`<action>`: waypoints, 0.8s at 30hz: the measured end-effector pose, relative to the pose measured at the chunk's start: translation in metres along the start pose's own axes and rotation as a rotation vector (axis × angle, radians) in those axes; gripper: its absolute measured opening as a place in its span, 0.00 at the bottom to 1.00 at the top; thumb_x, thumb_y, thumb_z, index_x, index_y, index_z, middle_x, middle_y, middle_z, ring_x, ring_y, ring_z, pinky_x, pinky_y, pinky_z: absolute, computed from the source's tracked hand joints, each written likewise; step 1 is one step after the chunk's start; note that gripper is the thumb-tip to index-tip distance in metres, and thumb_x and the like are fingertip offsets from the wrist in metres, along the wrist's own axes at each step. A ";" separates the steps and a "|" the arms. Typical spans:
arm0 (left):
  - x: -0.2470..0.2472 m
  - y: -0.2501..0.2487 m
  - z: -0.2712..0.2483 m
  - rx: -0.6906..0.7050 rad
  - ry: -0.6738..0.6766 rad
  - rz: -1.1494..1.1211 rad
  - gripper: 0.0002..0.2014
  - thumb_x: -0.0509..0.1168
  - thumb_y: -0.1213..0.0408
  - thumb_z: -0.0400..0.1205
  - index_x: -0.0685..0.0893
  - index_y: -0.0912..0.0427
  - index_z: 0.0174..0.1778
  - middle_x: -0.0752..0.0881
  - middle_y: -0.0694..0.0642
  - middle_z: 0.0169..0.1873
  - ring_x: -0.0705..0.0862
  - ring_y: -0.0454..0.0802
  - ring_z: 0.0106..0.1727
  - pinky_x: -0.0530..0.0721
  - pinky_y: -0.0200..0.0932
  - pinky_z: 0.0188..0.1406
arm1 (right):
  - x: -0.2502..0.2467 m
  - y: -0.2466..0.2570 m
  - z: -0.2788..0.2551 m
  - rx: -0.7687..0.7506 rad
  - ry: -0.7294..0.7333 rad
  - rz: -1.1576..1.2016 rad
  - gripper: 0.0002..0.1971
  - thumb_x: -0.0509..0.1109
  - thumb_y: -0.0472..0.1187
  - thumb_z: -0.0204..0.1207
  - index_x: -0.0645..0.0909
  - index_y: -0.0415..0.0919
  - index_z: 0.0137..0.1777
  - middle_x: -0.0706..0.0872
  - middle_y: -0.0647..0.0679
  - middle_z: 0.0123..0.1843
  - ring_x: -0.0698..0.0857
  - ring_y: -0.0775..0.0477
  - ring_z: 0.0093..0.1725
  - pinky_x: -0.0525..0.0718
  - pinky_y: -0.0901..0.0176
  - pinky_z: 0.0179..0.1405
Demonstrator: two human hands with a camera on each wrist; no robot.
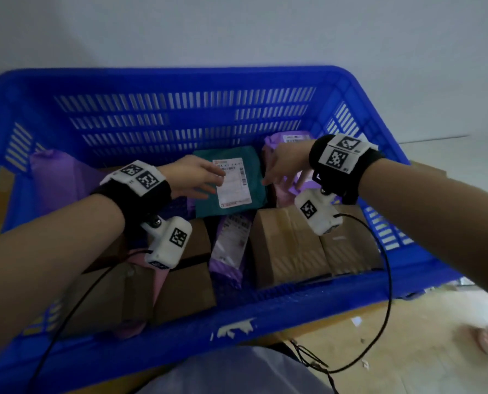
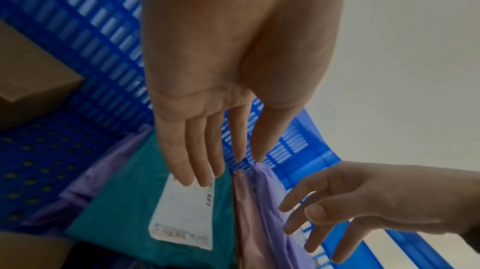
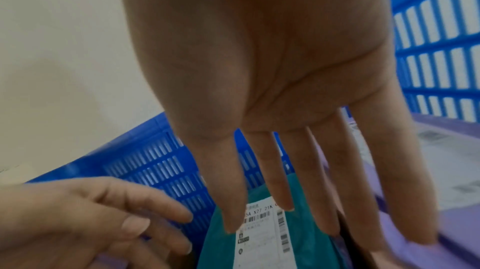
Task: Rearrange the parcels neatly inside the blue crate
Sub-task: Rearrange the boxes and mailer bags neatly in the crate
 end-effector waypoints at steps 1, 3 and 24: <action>0.007 -0.007 -0.004 0.013 0.033 0.022 0.19 0.64 0.64 0.83 0.76 0.56 0.72 0.80 0.54 0.67 0.82 0.52 0.59 0.81 0.46 0.53 | 0.002 -0.005 -0.005 0.005 0.013 -0.007 0.21 0.72 0.46 0.77 0.80 0.30 0.63 0.85 0.41 0.48 0.85 0.43 0.38 0.89 0.51 0.40; 0.020 -0.018 -0.009 0.030 0.098 0.059 0.21 0.64 0.64 0.84 0.74 0.57 0.74 0.79 0.55 0.69 0.82 0.52 0.60 0.81 0.45 0.54 | 0.005 -0.016 -0.014 0.018 0.030 -0.006 0.21 0.71 0.46 0.77 0.80 0.31 0.62 0.84 0.42 0.50 0.85 0.44 0.40 0.88 0.48 0.44; 0.088 0.068 0.025 -0.240 0.123 0.482 0.06 0.62 0.67 0.83 0.77 0.67 0.44 0.75 0.59 0.40 0.75 0.52 0.39 0.71 0.43 0.36 | 0.040 -0.038 -0.010 -0.061 -0.005 -0.209 0.23 0.73 0.50 0.75 0.82 0.37 0.65 0.84 0.46 0.57 0.80 0.52 0.44 0.80 0.68 0.35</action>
Point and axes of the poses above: each hand's wrist, its own z-axis towards the middle knuckle, its own x-axis out of the palm, y = z × x, the point moved 6 cm from there along z, towards the middle knuckle
